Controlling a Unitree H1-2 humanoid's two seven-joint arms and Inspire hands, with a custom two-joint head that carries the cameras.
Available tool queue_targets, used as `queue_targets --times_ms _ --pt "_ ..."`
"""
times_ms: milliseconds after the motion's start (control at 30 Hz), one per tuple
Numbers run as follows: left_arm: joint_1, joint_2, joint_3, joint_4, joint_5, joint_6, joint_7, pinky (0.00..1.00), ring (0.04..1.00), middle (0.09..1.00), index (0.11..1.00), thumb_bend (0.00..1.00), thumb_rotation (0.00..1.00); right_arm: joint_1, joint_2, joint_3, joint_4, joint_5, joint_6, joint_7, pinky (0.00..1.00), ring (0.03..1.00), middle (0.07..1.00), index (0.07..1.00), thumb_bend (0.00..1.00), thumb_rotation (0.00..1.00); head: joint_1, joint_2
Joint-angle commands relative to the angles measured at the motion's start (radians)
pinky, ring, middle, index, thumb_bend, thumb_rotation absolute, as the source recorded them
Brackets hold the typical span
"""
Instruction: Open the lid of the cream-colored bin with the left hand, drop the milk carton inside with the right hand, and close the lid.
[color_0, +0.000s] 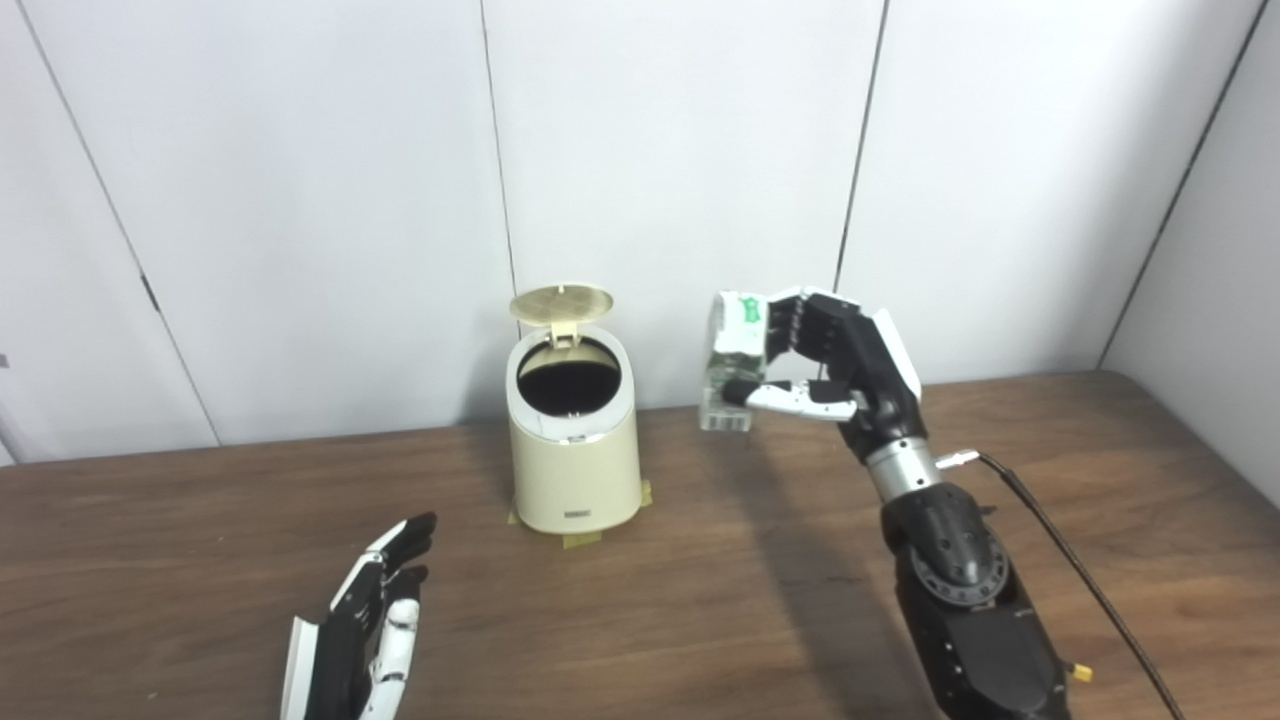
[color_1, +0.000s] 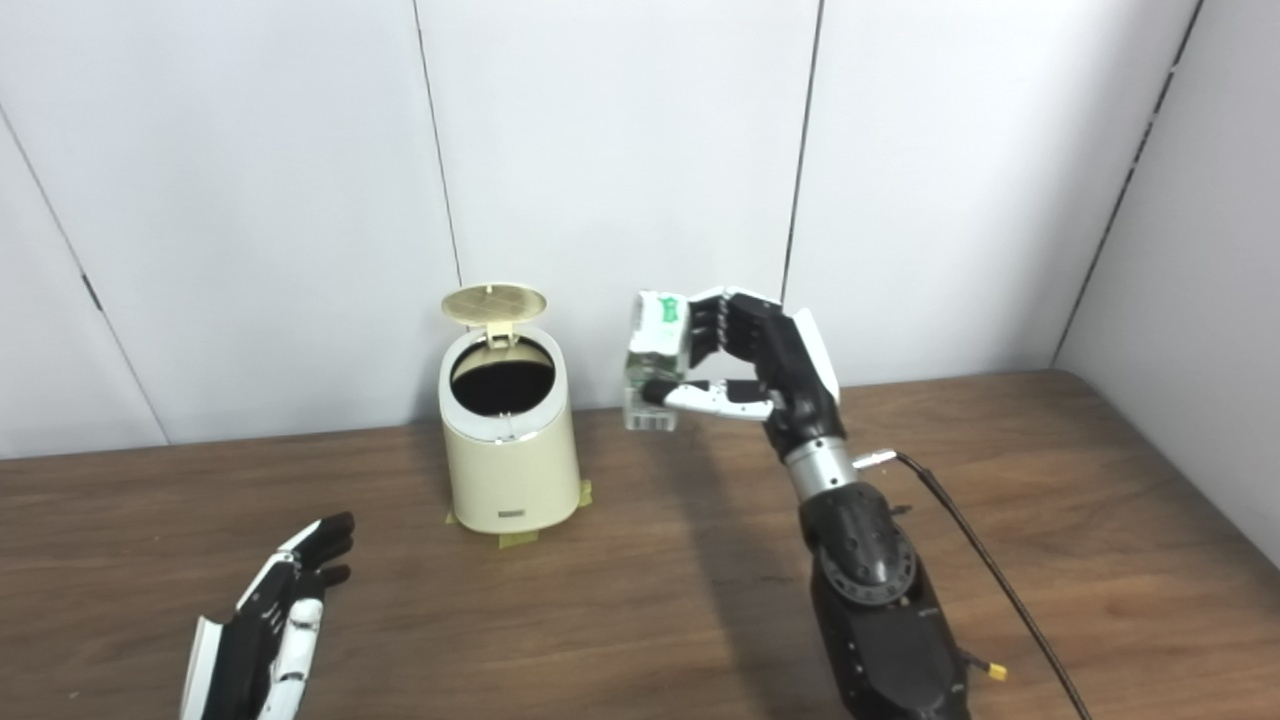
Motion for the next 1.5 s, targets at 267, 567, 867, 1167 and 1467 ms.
queue_targets --times_ms 267,567,867,1167,1467 --pt "0.050 0.015 0.004 0.038 0.023 0.004 0.008 0.76 0.830 0.843 0.812 0.26 0.82 -0.092 0.071 0.055 -0.054 -0.010 -0.042 0.015 0.40 0.448 0.480 0.479 0.52 0.00 0.006 0.006" --pt "0.054 0.013 -0.004 0.028 0.014 0.021 -0.003 0.79 0.844 0.851 0.823 0.28 0.85 -0.155 0.145 0.084 0.068 -0.076 -0.202 -0.033 0.36 0.439 0.486 0.483 0.52 0.00 0.035 0.008" --pt "0.060 0.008 0.002 0.016 0.015 0.020 0.009 0.78 0.841 0.848 0.822 0.26 0.86 -0.230 0.146 0.148 0.196 -0.145 -0.283 -0.140 0.37 0.455 0.499 0.466 0.52 0.00 0.055 0.017" --pt "0.063 0.003 -0.009 0.010 0.028 0.017 0.010 0.77 0.838 0.856 0.824 0.29 0.97 -0.282 0.115 0.274 0.279 -0.185 -0.283 -0.301 0.40 0.460 0.499 0.464 0.52 0.00 0.080 0.020" --pt "0.065 0.001 -0.015 0.006 0.036 0.015 0.011 0.78 0.847 0.862 0.829 0.27 0.97 -0.385 0.041 0.537 0.378 -0.302 -0.283 -0.633 0.43 0.466 0.500 0.461 0.52 0.00 0.086 0.019"
